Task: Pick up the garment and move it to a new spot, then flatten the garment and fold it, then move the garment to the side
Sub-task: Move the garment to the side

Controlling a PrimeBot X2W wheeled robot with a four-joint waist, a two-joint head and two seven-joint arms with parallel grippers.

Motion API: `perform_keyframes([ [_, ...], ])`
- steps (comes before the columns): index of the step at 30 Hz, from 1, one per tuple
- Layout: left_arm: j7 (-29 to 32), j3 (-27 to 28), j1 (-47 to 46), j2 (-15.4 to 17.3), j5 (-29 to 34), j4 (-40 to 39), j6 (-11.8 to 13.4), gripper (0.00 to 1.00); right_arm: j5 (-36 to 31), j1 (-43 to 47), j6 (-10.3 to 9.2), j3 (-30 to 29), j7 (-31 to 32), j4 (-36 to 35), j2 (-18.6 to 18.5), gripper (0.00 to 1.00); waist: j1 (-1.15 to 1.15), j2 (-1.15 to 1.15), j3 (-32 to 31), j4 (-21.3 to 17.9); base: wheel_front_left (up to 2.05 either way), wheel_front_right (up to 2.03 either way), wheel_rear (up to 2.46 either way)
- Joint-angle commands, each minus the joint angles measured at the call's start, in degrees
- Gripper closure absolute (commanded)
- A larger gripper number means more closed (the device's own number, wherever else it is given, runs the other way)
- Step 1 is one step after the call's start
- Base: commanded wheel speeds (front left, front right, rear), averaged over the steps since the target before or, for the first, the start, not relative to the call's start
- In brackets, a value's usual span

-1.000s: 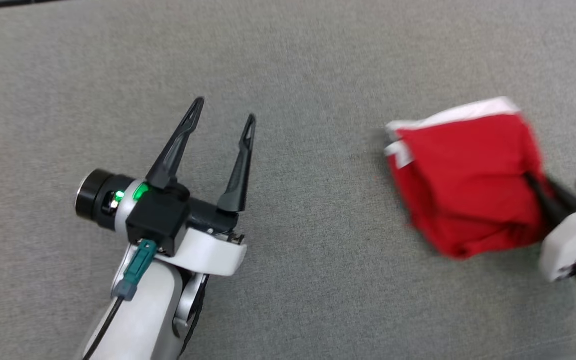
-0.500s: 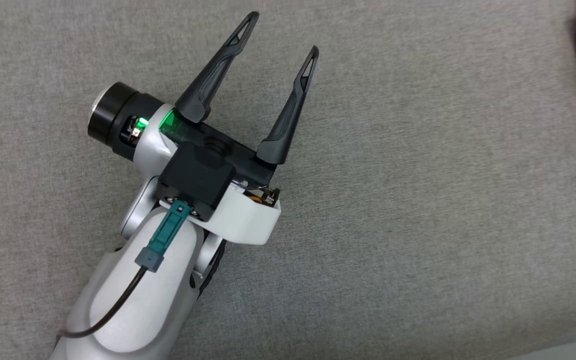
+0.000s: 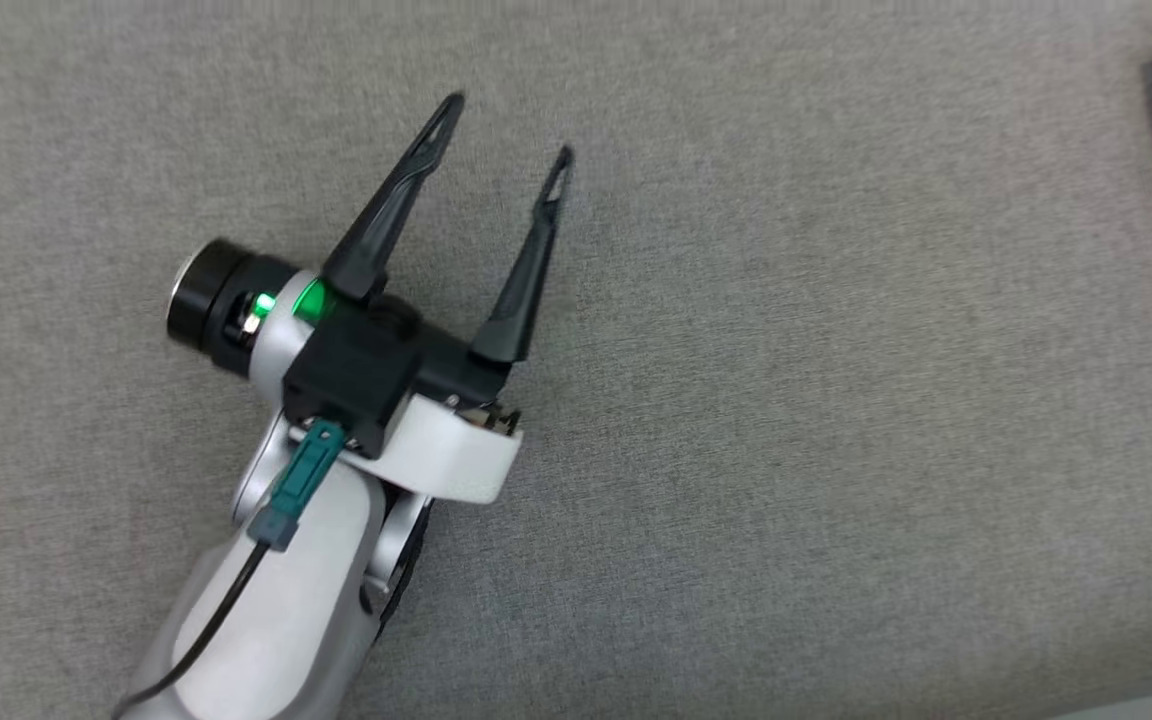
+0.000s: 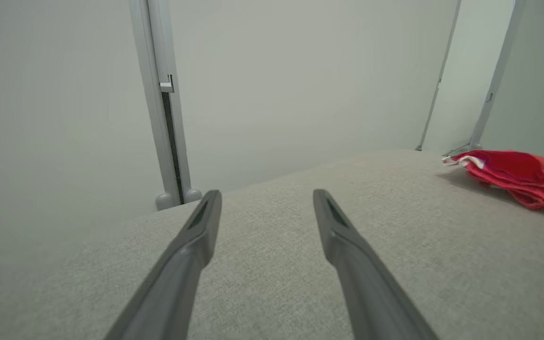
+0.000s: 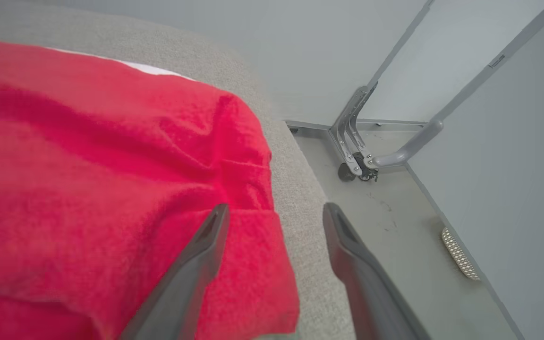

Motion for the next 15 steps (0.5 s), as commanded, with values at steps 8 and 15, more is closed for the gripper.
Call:
perform_keyframes([
  [8, -1.06, 3.96, 8.69, 1.72, -3.53, 0.19, 3.19, 0.0, -0.52, 13.87, -0.14, -9.97, -0.45, -18.61, 8.8, 0.0, 0.0, 0.0, -9.92, -1.57, 0.0, 0.0, 0.0],
  [15, -1.87, 6.74, 16.64, 1.53, -7.53, 0.71, 5.28, 0.0, -4.55, 25.46, -0.14, -10.38, -0.38, -37.64, 17.66, 0.0, 0.0, 0.0, -17.37, 0.17, 0.0, 0.0, 0.0],
])
